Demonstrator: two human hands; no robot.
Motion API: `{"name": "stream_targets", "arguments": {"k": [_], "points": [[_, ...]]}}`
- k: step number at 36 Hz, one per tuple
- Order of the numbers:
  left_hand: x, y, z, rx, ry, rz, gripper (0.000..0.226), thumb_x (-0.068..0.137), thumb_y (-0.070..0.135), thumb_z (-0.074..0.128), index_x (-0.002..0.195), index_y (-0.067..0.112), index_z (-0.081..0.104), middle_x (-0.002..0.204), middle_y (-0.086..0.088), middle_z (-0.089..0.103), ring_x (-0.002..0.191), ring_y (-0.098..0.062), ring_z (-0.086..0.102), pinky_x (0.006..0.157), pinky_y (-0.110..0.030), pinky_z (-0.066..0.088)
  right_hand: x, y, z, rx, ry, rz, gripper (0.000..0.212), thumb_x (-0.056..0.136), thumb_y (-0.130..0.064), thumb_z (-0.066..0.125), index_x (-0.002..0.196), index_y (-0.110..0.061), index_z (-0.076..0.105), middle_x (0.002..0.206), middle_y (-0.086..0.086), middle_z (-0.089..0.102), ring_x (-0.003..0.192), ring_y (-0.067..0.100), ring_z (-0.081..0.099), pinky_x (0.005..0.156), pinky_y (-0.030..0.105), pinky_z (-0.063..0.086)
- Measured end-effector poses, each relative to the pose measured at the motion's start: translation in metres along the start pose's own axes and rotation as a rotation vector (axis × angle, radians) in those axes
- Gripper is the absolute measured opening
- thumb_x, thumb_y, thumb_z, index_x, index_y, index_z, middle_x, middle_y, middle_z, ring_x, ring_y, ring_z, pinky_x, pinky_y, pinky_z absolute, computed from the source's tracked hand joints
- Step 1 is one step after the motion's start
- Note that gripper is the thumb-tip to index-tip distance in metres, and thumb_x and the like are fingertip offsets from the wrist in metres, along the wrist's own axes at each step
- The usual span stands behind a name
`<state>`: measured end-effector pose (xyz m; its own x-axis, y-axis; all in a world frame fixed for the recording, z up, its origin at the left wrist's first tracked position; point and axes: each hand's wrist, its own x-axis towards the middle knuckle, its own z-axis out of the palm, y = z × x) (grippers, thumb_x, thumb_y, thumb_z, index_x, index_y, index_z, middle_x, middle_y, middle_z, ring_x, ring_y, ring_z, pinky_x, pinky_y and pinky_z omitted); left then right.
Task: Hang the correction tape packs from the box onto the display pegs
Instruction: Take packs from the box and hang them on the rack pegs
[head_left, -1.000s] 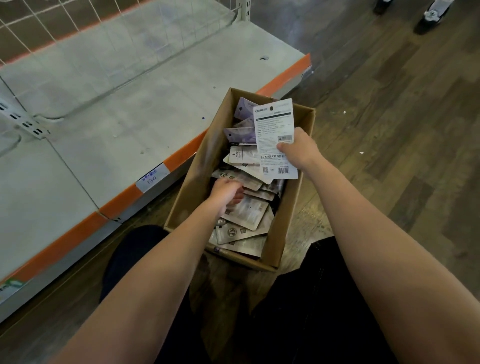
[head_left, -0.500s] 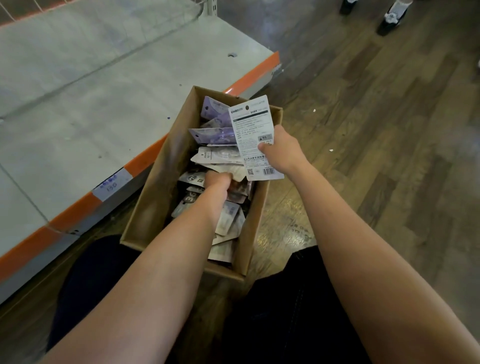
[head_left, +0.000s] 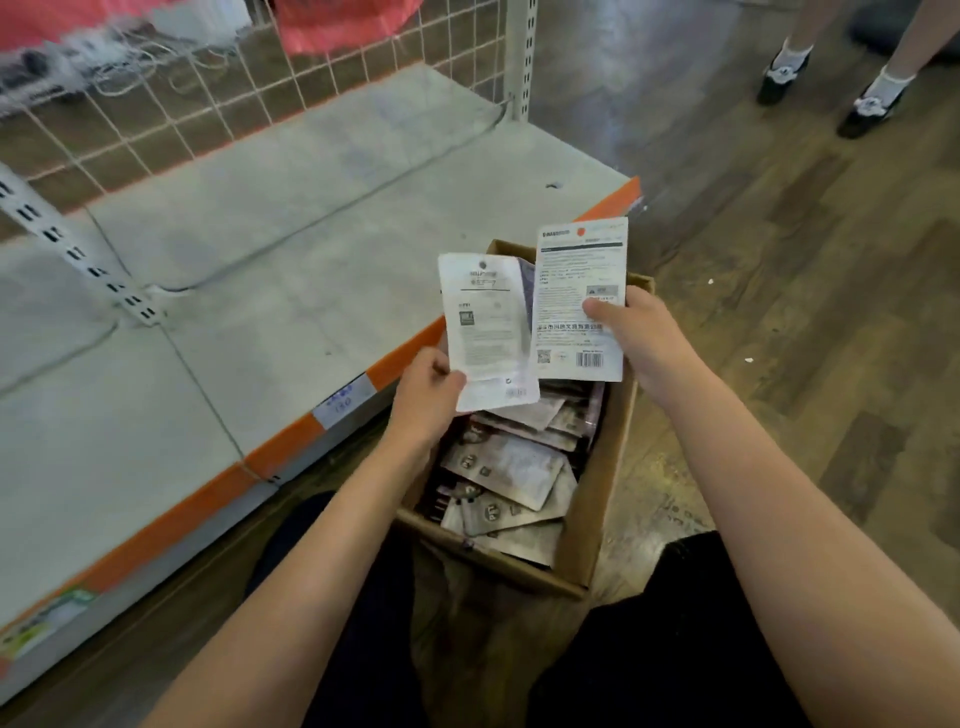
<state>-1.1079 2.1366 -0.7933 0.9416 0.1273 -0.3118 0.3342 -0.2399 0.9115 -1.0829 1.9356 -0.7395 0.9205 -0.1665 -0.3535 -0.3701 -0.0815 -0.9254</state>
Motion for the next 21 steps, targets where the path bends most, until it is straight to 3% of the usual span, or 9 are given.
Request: {"name": "stream_targets", "arguments": {"k": [3, 4, 8, 11, 16, 21], "points": [[-0.006, 0.015, -0.011, -0.081, -0.004, 0.096, 0.022, 0.094, 0.000, 0.049, 0.079, 0.016, 0.047, 0.087, 0.001, 0.063, 0.080, -0.010, 0.062, 0.061, -0.019, 0.051, -0.012, -0.007, 0.009, 0.189, -0.055, 0.022, 0.026, 0.098, -0.013, 0.052, 0.123, -0.011, 0.059, 0.113, 0.003, 0.070, 0.098, 0.020, 0.069, 0.083, 0.039, 0.057], [-0.007, 0.019, -0.012, -0.100, -0.010, 0.112, 0.021, 0.095, 0.000, 0.048, 0.081, 0.015, 0.048, 0.087, 0.001, 0.063, 0.079, -0.009, 0.062, 0.060, -0.017, 0.050, -0.016, -0.009, 0.012, 0.239, -0.075, 0.016, 0.025, 0.098, -0.013, 0.051, 0.122, -0.012, 0.060, 0.111, 0.003, 0.071, 0.097, 0.019, 0.070, 0.082, 0.039, 0.058], [-0.013, 0.028, -0.014, -0.224, -0.047, 0.145, 0.016, 0.097, 0.001, 0.045, 0.087, 0.012, 0.050, 0.096, -0.003, 0.068, 0.089, -0.014, 0.068, 0.078, -0.032, 0.057, -0.030, -0.013, 0.025, 0.322, -0.113, -0.009, 0.025, 0.099, -0.014, 0.051, 0.123, -0.013, 0.059, 0.113, 0.002, 0.071, 0.100, 0.020, 0.069, 0.084, 0.042, 0.057], [-0.018, 0.031, -0.013, -0.298, -0.062, 0.165, 0.017, 0.099, 0.001, 0.043, 0.091, 0.012, 0.051, 0.095, -0.001, 0.068, 0.079, -0.006, 0.069, 0.069, -0.023, 0.057, -0.035, -0.014, 0.035, 0.359, -0.104, -0.002, 0.023, 0.100, -0.013, 0.049, 0.120, -0.014, 0.058, 0.119, 0.004, 0.068, 0.107, 0.023, 0.066, 0.091, 0.047, 0.054], [-0.017, 0.027, -0.019, -0.347, -0.052, 0.140, 0.020, 0.099, 0.000, 0.043, 0.089, 0.014, 0.052, 0.092, 0.000, 0.069, 0.081, -0.008, 0.067, 0.070, -0.026, 0.056, -0.037, -0.013, 0.046, 0.443, -0.115, 0.010, 0.017, 0.101, -0.010, 0.045, 0.105, -0.023, 0.056, 0.122, 0.004, 0.065, 0.110, 0.023, 0.064, 0.093, 0.047, 0.052], [-0.017, 0.027, -0.016, -0.225, -0.086, 0.102, 0.003, 0.095, 0.010, 0.055, 0.097, 0.012, 0.054, 0.096, 0.000, 0.067, 0.077, -0.006, 0.065, 0.057, -0.015, 0.049, -0.034, 0.000, 0.056, 0.281, -0.181, 0.014, 0.030, 0.096, -0.006, 0.054, 0.125, -0.011, 0.053, 0.120, 0.008, 0.067, 0.105, 0.025, 0.066, 0.087, 0.045, 0.056]]}}
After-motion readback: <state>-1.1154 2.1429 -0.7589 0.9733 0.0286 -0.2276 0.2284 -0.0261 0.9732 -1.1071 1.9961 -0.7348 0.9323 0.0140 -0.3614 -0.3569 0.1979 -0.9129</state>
